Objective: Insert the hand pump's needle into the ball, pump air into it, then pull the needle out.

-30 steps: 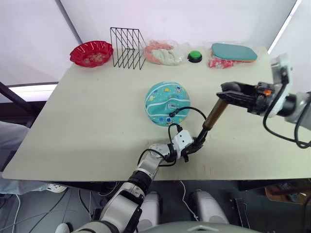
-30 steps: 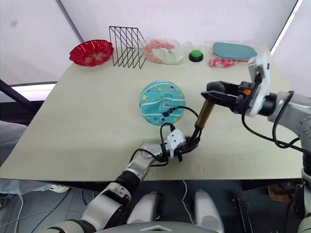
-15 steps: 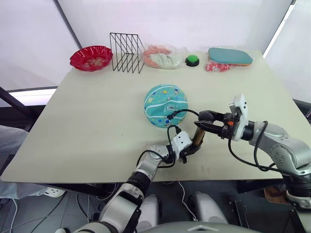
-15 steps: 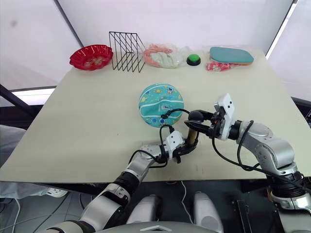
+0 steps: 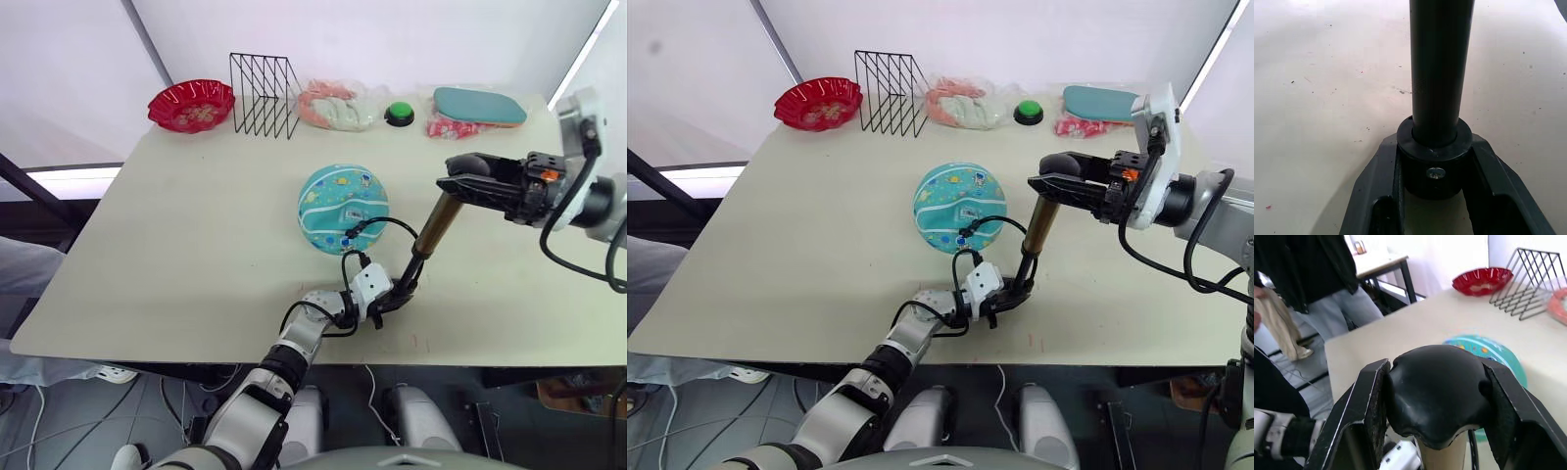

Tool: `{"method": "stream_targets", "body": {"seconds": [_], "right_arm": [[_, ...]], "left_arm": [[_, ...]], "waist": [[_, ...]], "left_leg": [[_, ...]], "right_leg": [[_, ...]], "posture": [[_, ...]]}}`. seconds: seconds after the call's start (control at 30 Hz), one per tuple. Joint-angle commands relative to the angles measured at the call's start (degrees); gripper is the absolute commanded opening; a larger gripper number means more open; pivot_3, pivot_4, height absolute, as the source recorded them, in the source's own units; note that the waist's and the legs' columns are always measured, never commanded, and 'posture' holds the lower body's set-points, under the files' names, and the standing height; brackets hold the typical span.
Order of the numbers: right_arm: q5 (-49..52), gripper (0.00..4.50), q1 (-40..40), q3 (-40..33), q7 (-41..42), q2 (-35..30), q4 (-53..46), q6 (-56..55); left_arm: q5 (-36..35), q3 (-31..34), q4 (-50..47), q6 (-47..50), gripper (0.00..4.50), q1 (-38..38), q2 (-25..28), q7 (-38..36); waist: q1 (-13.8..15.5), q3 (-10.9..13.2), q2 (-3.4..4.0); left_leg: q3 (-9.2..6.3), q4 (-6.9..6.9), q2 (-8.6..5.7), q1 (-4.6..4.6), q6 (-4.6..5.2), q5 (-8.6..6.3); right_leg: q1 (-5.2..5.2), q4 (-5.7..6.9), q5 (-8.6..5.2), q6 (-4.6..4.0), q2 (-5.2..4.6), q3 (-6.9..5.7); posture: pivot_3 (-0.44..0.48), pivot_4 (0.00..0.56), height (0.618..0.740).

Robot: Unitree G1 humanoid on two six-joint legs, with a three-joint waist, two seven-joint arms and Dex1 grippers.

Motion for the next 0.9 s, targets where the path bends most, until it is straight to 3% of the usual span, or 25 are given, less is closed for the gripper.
{"method": "stream_targets", "body": {"seconds": [0.03, 0.4, 0.7, 0.83, 0.9], "right_arm": [[1.2, 2.04, -0.8, -2.9, -0.7, -1.8, -1.7, -0.3], [-14.4, 2.04, 11.6, 10.5, 4.8, 3.2, -1.2, -10.1], [-32.6, 2.04, 19.9, 25.7, 9.9, 11.0, 9.2, -24.0], [-34.6, 2.04, 19.7, 25.5, 10.8, 13.6, 11.7, -26.3], [-32.0, 2.04, 17.6, 21.6, 10.4, 12.8, 8.1, -24.9]], "left_arm": [[1.2, -0.5, 4.8, 1.8, 1.05, 2.1, 1.1, -0.3], [1.4, -0.3, 4.5, 1.8, 1.05, 2.1, 1.0, 0.0], [1.4, -0.3, 2.9, 2.6, 1.05, 2.9, 1.2, 0.3], [1.4, -0.4, 2.5, 3.0, 1.05, 3.0, 1.3, 0.2], [1.3, -0.3, 2.5, 3.1, 1.05, 2.9, 1.5, 0.1]], "waist": [[0.0, 0.0, -0.02], [-0.6, -0.4, 0.08], [-1.0, -0.9, -0.17], [-1.1, -0.9, -0.17], [-1.1, -0.9, -0.13]], "left_leg": [[0.0, 0.01, 0.0, 0.0, 0.0, 0.0], [0.06, 0.02, 0.06, 0.36, 0.01, 0.0], [0.11, -0.14, 0.16, 0.93, -0.01, -0.01], [0.14, -0.15, 0.2, 1.04, -0.02, -0.02], [0.1, -0.15, 0.24, 1.05, -0.02, -0.02]], "right_leg": [[0.0, 0.0, 0.0, 0.0, 0.0, 0.0], [0.25, 0.05, -0.01, 0.01, 0.07, 0.03], [0.67, 0.02, -0.05, -0.05, 0.16, 0.07], [0.81, -0.01, -0.06, -0.06, 0.17, 0.08], [0.81, 0.0, -0.07, -0.06, 0.21, 0.05]], "posture": [[0.0, 0.15, 0.74], [0.0, 0.15, 0.74], [0.0, 0.15, 0.74], [0.0, 0.15, 0.74], [0.0, 0.15, 0.74]]}}
